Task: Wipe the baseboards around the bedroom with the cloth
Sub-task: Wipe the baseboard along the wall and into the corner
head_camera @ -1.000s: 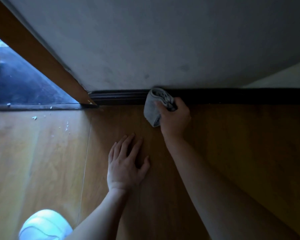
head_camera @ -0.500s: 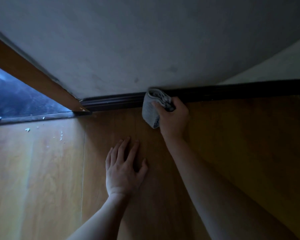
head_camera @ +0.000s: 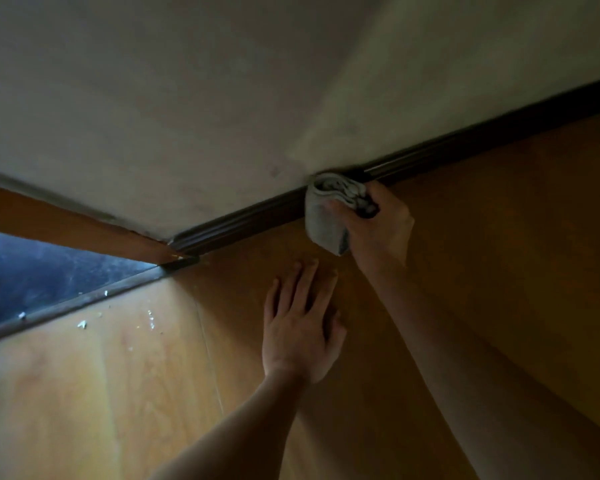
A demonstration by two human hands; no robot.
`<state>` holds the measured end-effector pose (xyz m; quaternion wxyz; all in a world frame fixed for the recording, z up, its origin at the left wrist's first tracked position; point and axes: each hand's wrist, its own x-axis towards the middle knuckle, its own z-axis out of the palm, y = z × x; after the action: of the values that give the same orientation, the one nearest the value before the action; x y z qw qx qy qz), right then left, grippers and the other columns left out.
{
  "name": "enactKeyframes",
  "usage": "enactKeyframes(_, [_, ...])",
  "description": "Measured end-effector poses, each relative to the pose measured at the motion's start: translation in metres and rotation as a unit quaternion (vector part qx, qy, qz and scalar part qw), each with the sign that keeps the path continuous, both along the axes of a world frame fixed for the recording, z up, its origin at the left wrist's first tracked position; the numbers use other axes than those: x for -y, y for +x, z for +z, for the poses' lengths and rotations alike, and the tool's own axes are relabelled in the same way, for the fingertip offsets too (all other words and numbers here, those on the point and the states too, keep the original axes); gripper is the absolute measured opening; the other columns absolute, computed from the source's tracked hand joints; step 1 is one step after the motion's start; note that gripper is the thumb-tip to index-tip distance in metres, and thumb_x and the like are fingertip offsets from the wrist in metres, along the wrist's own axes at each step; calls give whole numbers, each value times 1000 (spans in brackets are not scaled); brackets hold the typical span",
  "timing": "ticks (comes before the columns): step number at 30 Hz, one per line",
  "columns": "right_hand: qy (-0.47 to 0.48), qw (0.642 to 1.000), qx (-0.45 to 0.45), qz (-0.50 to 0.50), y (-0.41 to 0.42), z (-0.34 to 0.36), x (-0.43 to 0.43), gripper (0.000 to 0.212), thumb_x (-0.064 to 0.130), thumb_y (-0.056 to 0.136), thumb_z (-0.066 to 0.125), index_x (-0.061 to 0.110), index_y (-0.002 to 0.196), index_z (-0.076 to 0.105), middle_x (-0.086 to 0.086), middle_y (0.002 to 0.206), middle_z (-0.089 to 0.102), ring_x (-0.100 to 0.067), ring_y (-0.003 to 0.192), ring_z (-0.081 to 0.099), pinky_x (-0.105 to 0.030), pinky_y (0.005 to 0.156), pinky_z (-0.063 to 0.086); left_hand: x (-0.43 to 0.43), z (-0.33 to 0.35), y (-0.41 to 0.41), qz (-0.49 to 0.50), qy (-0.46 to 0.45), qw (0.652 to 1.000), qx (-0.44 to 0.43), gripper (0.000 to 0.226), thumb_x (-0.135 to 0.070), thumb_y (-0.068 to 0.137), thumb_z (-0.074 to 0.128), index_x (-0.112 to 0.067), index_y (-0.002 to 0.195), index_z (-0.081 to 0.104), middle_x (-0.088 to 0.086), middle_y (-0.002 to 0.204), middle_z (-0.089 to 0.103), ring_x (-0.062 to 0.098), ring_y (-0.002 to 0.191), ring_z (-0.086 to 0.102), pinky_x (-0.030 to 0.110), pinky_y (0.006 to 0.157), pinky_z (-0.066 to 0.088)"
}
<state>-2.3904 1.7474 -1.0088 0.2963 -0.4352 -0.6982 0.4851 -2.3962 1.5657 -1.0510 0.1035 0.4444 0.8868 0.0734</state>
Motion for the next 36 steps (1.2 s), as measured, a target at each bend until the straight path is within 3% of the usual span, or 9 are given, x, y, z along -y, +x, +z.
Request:
enactKeyframes(5, [-14,989,-1,-150,24,-7,-27,17,27,84,80,18,86,66,10,79,63,0,71,57,-21,64,51,0,-4,-2,-6,-30,999,-14,66,-56,96,34,-38,158,19,-1,167,19,22,153,11,45,122,4])
enactKeyframes(12, [-3,996,-1,-88,17,-7,-15,16,21,83,81,15,84,67,11,75,62,8,65,54,-8,55,38,-1,-4,1,-15,-23,999,-28,73,-63,93,36,-36,158,20,0,166,23,23,153,16,47,120,7])
enactKeyframes(16, [-35,967,-19,-253,29,-7,-48,21,29,82,81,15,85,65,6,79,62,-3,69,53,-20,57,42,-1,-8,1,-18,-17,999,-44,74,-64,92,38,-35,158,21,2,166,26,24,153,18,48,120,8])
enactKeyframes(18, [-48,956,-15,-291,34,-4,-61,22,28,86,77,24,79,57,15,76,55,2,67,51,-15,59,41,0,-9,3,-20,-19,998,-51,75,-64,92,38,-35,158,21,1,166,25,24,153,17,48,120,8])
enactKeyframes(28, [-76,944,-83,-312,8,-12,-12,32,29,84,81,17,73,53,9,71,57,0,63,51,-27,58,51,-1,-9,5,-19,-10,998,-55,75,-62,91,39,-35,158,19,3,164,29,24,153,16,49,120,9])
enactKeyframes(33, [-86,921,-105,-365,-8,-8,-4,46,26,83,81,26,64,39,13,65,48,5,55,43,-19,52,44,0,-11,3,-23,-14,998,-55,82,-64,89,49,-35,159,19,2,165,26,24,152,16,48,119,7])
enactKeyframes(36, [-97,930,-113,-336,-14,-13,14,46,25,84,81,27,64,39,14,64,47,3,56,43,-20,53,43,1,-11,4,-27,-9,997,-72,84,-65,87,54,-33,158,22,3,165,27,25,152,17,48,119,9])
